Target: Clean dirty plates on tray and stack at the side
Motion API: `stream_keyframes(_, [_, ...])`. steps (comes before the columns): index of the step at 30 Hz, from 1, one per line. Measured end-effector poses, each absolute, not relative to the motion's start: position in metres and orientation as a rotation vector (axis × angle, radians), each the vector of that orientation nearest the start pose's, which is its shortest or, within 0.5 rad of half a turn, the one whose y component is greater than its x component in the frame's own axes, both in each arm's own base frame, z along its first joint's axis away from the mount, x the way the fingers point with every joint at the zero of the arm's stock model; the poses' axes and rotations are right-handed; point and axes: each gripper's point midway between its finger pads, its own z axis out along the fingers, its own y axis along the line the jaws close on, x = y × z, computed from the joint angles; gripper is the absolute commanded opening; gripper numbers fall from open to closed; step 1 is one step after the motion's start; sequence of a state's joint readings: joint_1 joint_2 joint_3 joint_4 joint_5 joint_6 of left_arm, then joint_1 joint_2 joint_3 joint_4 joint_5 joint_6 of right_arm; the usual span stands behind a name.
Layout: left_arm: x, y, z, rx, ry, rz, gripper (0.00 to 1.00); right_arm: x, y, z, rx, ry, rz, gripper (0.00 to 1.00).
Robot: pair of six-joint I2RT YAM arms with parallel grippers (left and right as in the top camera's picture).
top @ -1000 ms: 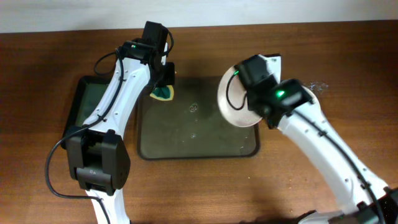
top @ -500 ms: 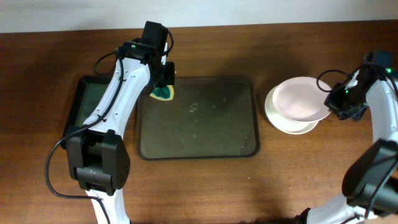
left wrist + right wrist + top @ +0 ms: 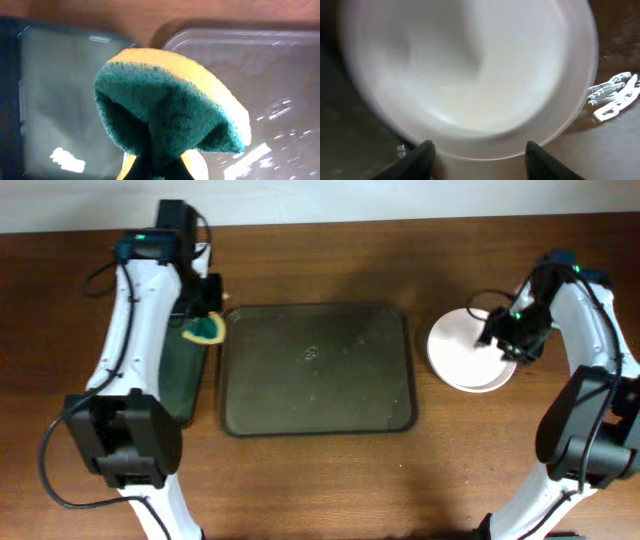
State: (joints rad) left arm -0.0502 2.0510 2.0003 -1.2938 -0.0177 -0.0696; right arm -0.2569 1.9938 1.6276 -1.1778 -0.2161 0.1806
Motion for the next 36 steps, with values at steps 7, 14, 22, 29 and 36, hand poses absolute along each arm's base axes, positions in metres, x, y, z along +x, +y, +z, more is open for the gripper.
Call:
stream_keyframes(7, [0.448,0.071,0.136,-0.016,2.898,0.118,0.0,0.402,0.01,0.126,0.346,2.986,0.347,0.77])
stream_keyframes(14, [0.437,0.108,0.054,-0.089,2.9,0.162,0.27,0.397,0.053,0.126,0.183,3.017,0.35,0.77])
stream_keyframes(22, [0.428,0.105,0.033,-0.063,2.917,0.16,1.0,0.388,0.056,0.127,0.166,3.05,0.328,0.81])
stream_keyframes(29, [0.428,0.105,0.033,-0.063,2.917,0.159,0.99,0.358,0.087,0.207,-0.061,2.869,0.224,0.98])
stream_keyframes(36, [0.428,0.105,0.033,-0.063,2.917,0.159,0.99,0.293,0.082,0.314,-0.113,2.568,0.265,0.98])
